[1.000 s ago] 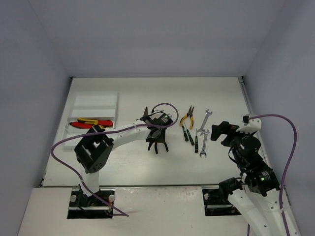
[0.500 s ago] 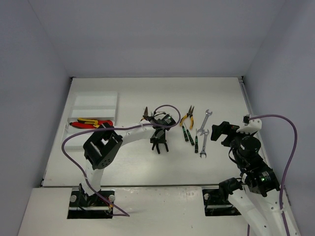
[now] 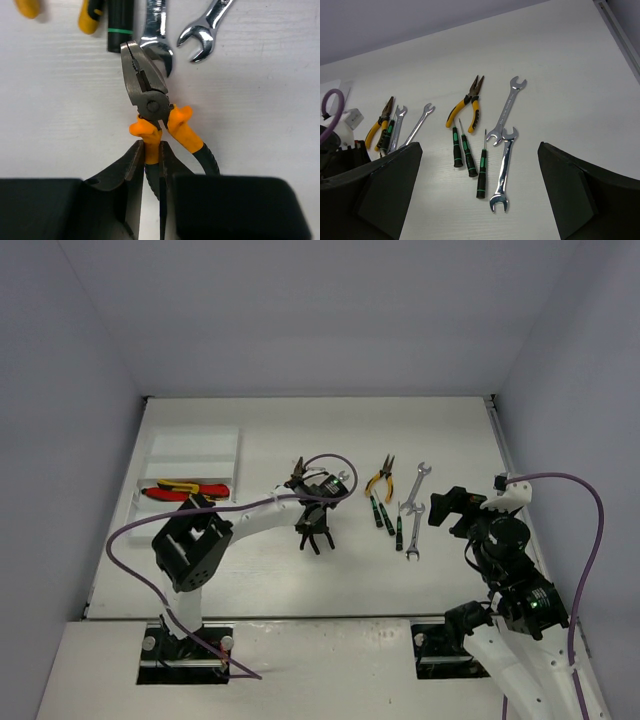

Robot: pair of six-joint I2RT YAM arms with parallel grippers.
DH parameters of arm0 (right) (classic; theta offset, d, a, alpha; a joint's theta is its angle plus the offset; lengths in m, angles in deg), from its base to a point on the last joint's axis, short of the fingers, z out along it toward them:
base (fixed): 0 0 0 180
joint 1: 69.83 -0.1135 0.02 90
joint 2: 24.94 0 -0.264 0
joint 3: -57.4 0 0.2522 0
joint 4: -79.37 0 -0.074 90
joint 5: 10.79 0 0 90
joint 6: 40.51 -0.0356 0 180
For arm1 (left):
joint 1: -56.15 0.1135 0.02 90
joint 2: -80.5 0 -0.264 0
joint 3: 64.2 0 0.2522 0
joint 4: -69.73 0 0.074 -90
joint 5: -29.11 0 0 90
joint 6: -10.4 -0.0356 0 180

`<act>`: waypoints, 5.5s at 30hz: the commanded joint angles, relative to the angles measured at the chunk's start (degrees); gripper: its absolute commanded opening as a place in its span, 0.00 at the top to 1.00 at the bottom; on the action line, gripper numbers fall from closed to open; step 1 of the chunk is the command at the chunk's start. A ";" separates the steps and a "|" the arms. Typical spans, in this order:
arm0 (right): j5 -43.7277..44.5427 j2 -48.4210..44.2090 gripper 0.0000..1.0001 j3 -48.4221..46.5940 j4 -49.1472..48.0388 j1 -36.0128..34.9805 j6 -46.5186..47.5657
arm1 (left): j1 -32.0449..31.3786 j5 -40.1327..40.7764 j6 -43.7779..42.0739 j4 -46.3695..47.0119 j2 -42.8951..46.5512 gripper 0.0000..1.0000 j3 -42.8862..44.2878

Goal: Sort the tools into containers

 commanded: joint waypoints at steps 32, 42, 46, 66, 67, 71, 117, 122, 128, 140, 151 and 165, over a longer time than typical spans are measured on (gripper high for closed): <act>0.21 1.75 0.00 -0.20 -3.20 -1.68 -0.02 | 59.94 3.34 -3.44 -5.98 32.02 1.00 -16.22; 0.23 2.15 0.00 -0.20 -3.13 -2.03 -0.03 | 63.96 -0.58 -5.21 -1.21 24.63 1.00 -17.01; -0.05 2.41 0.00 -0.12 -3.13 -2.17 -0.03 | 66.40 -3.12 -5.36 0.93 23.00 1.00 -17.01; -0.20 3.25 0.00 -0.12 -3.22 -2.40 0.06 | 68.44 -0.96 -3.82 0.06 20.96 0.74 -16.16; -0.21 3.30 0.00 -0.12 -3.22 -2.44 0.06 | 68.39 -0.96 -3.87 0.02 21.11 0.71 -16.02; -0.12 3.15 0.00 -0.12 -3.13 -2.47 0.06 | 68.37 -1.91 -4.50 0.08 21.78 0.65 -15.68; -0.38 2.80 0.00 -0.20 -3.17 -3.00 -0.02 | 23.10 -18.73 -37.81 1.24 -11.42 0.52 22.93; -0.29 2.88 0.00 -0.20 -3.22 -3.00 -0.03 | 23.11 -18.80 -38.08 0.87 -14.34 0.61 23.70; -0.21 2.88 0.00 -0.12 -3.22 -3.09 -0.20 | 23.19 -18.63 -38.26 0.96 -16.07 0.76 24.23; -0.28 2.81 0.00 -0.12 -3.22 -3.17 -0.29 | 23.02 -14.88 -38.67 4.86 -8.65 1.00 18.84; -0.35 2.73 0.00 -0.12 -3.22 -3.35 -0.29 | 22.56 3.32 -27.15 6.76 16.26 1.00 3.94; -0.48 1.83 0.00 -0.20 -3.22 -3.81 -0.20 | 39.65 6.50 -4.70 -0.70 38.00 1.00 -20.26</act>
